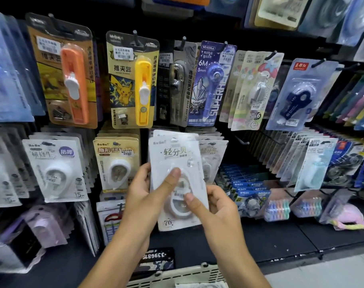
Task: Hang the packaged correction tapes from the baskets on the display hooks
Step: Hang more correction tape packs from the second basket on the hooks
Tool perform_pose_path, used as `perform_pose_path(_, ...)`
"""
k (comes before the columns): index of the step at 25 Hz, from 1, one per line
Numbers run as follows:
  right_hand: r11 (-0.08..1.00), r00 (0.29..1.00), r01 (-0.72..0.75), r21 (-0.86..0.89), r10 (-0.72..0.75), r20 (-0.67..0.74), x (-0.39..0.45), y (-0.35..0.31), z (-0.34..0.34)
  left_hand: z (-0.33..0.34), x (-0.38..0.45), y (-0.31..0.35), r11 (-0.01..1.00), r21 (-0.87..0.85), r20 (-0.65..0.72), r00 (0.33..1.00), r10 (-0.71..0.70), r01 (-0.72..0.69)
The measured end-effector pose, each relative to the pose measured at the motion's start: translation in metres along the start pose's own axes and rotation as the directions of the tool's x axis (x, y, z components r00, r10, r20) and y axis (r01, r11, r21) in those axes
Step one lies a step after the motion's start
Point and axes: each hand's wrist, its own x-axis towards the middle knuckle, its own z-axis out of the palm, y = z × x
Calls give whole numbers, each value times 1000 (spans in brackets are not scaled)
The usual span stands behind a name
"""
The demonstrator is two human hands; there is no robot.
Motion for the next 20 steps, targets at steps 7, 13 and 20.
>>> perform_pose_path(7,987,935,-97,128,135,-329,11,2,-37,-10,5,8,980,175,-146,981,124,-97)
perform_pose_path(13,986,934,-94,140,136,-330,13,8,-49,-14,9,10,979,172,-205,968,145,-110)
perform_pose_path(20,977,918,-193,92,213,-334,25,16,-63,-6,4,9,971,213,-176,973,150,-111)
